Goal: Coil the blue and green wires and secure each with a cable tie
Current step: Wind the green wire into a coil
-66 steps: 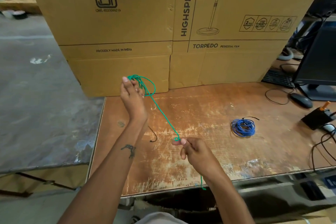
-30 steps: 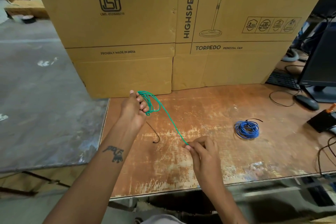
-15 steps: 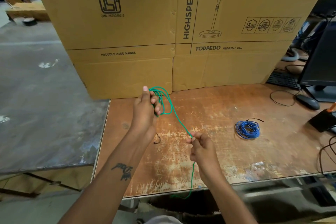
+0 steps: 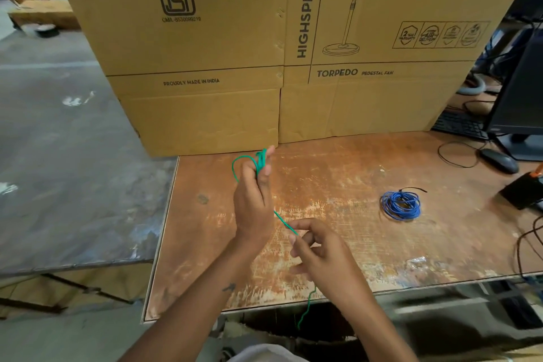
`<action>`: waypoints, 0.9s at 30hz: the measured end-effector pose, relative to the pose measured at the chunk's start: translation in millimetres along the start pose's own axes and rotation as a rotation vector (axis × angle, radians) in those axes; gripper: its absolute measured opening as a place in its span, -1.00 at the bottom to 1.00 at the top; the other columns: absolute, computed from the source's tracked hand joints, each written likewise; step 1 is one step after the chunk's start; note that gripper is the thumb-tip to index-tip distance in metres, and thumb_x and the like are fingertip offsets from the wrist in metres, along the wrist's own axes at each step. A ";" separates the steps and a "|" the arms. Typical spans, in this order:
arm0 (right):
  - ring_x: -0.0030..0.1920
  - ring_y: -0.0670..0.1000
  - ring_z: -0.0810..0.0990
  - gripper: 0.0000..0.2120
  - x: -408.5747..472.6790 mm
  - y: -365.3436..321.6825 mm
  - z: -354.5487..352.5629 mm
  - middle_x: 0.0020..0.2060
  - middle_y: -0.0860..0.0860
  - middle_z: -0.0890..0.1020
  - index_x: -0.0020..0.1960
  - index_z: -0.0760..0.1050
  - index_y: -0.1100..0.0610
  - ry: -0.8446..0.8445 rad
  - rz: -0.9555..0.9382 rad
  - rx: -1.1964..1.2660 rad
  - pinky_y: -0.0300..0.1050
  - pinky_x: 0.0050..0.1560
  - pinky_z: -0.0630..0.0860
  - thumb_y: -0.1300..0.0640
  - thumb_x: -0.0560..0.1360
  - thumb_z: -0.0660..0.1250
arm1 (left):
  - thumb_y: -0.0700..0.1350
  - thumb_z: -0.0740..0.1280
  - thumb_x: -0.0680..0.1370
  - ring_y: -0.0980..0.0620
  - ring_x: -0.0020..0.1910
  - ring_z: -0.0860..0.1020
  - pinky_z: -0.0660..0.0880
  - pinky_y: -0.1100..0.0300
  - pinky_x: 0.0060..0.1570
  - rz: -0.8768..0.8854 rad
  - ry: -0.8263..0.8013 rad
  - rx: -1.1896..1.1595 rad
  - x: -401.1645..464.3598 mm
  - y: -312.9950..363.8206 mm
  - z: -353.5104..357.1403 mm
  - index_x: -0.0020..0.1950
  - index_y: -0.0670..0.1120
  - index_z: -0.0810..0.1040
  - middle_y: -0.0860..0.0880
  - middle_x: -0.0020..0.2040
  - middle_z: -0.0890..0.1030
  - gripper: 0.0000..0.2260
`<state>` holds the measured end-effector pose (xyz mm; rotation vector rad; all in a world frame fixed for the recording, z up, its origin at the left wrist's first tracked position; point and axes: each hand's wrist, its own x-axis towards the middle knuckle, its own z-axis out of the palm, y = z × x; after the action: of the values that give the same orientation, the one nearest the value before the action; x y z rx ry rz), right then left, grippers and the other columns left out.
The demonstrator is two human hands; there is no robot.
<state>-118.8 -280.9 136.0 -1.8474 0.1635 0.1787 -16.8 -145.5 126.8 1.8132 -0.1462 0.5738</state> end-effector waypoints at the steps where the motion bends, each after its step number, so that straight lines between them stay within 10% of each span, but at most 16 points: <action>1: -0.27 0.01 0.73 -0.73 -2.0 -1.9 -3.3 -0.12 -0.06 0.65 0.29 0.60 -0.13 -0.072 -0.006 0.048 -0.02 -0.13 0.70 0.19 0.70 0.35 | 0.02 0.09 0.75 0.19 -0.30 0.45 0.41 0.28 -0.24 0.070 -0.044 0.068 -3.3 -3.6 -0.1 0.01 0.03 0.30 0.12 0.36 0.63 -0.85; 6: -0.30 0.02 0.64 -0.48 0.3 -2.6 -22.0 0.10 -0.24 0.75 0.55 0.39 -0.16 -0.049 -0.196 -0.128 0.04 -0.07 0.67 0.28 0.71 0.31 | 0.05 0.06 0.76 0.09 -0.18 0.67 0.57 0.01 -0.14 0.079 -0.244 0.022 -4.7 -6.8 -4.9 0.00 0.02 0.31 0.08 -0.05 0.73 -0.81; 14: -0.34 -0.29 0.54 -0.94 22.8 -10.7 -22.2 -0.06 -0.15 0.72 0.12 0.50 0.03 0.455 -0.441 -0.408 -0.45 -0.29 0.35 0.13 0.69 0.38 | 0.06 0.09 0.77 0.05 -0.45 0.46 0.43 0.02 -0.33 -0.056 -0.643 0.010 -24.8 -2.4 -12.9 -0.08 -0.06 0.39 0.00 -0.38 0.55 -0.70; 20: -0.12 -0.16 0.58 -0.94 48.4 -9.6 -22.5 -0.09 -0.18 0.61 0.06 0.72 -0.17 0.514 -0.452 -0.399 -0.29 -0.19 0.42 -0.04 0.60 0.52 | 0.04 0.08 0.76 0.11 -0.41 0.20 0.23 0.29 -0.38 -0.522 -0.559 -0.372 -35.5 5.0 -5.1 -0.06 -0.11 0.43 0.12 -0.37 0.37 -0.68; 27: -0.34 -0.07 0.60 -0.82 62.8 19.3 -14.3 -0.15 -0.14 0.69 0.21 0.64 -0.17 0.248 -0.297 -0.170 -0.13 -0.31 0.52 0.04 0.75 0.29 | 0.14 0.14 0.72 0.15 -0.42 0.22 0.23 0.24 -0.37 -0.395 -0.410 -0.388 -15.6 15.1 -5.9 -0.12 -0.10 0.38 0.15 -0.40 0.27 -0.64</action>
<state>-60.8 -301.2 108.9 -2.0347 0.0450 -0.2512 -38.0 -147.8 134.0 1.5019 -0.1581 -0.1079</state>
